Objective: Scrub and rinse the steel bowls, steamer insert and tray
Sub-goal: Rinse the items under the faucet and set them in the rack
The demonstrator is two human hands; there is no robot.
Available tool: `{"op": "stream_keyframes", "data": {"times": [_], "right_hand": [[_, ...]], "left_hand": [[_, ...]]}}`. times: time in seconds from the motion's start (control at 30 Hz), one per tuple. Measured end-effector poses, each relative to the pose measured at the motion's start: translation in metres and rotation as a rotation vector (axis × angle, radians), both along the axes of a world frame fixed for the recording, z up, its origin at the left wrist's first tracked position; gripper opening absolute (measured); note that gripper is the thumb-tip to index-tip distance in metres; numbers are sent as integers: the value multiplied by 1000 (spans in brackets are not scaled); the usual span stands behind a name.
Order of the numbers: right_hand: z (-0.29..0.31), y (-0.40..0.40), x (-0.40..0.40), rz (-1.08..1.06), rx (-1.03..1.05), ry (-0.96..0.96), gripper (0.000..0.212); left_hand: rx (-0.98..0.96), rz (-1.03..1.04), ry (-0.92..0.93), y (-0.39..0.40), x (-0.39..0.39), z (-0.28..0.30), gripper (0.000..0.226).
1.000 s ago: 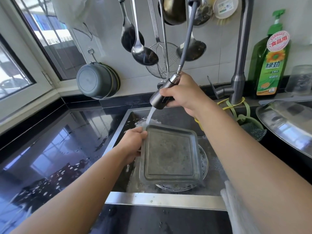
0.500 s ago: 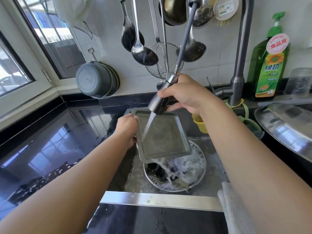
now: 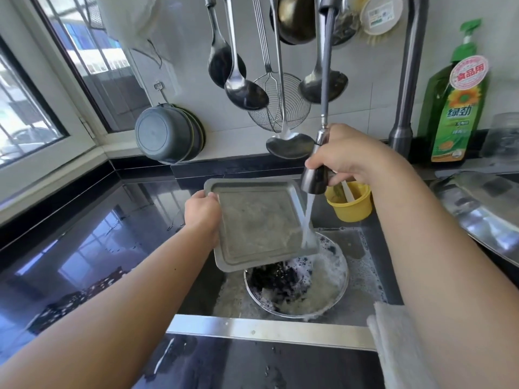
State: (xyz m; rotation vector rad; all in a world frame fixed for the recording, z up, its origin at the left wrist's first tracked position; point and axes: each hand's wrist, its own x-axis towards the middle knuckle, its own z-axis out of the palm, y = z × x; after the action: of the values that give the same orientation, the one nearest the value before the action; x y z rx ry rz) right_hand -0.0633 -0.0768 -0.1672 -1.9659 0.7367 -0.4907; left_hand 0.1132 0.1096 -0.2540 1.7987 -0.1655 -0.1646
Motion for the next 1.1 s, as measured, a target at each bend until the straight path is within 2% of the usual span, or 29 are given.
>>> {"op": "stream_keyframes", "data": {"times": [0.27,0.43,0.67,0.73,0.87,1.1], "right_hand": [[-5,-6,-1,-131,-166,43,41],[-10,-5,3,-139,-206,1,42],[-15,-8,5,-160,-204,-37,45],[-16,-9,6,-156,-197,-46,46],[-18,-8,12,-128,-131,-90,45],[-20,7,27,-71,-4,-223,39]], "left_hand": [[108,-40,16,9,0,-5,24],[144,-85,17,11,4,-10,26],[188,-110,-36,11,-4,-7,22],[191,-116,-55,12,-6,-6,27],[145,-131,-32,11,-6,-7,24],[139,-315,37,3,-17,-16,32]]}}
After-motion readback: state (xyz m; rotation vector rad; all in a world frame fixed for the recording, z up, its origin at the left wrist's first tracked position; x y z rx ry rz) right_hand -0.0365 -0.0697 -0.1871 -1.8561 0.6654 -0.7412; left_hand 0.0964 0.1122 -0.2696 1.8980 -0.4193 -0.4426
